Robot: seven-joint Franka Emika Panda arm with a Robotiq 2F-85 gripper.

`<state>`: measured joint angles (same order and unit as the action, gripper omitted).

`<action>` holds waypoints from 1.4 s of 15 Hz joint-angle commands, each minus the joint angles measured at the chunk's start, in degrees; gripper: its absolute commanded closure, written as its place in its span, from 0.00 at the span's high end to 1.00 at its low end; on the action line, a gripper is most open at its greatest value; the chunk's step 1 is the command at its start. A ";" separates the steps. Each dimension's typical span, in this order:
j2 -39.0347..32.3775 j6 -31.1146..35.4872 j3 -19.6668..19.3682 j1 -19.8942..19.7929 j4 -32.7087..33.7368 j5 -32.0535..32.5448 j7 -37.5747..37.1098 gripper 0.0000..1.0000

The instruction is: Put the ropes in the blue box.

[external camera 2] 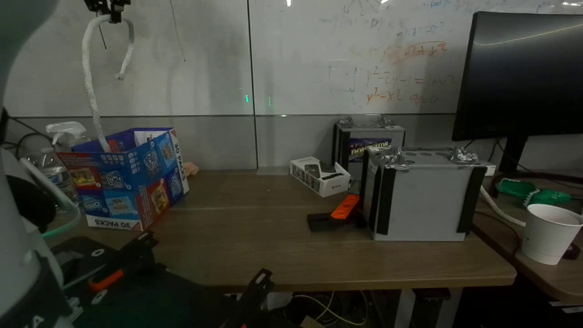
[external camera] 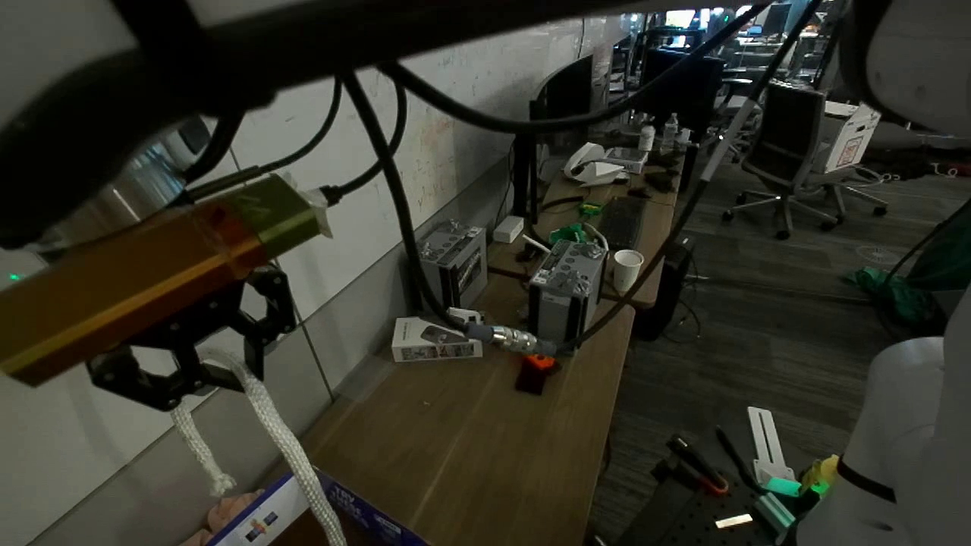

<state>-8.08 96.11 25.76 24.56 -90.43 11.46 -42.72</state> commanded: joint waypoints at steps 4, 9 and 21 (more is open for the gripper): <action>0.19 0.33 -2.73 0.57 -4.60 -4.25 3.86 0.06; 0.57 0.12 -3.64 0.45 -6.32 -5.81 5.35 0.05; 2.19 -0.36 -4.66 0.23 -8.52 -4.91 5.14 1.00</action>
<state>-8.85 96.12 22.17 24.68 -96.76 6.42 -38.46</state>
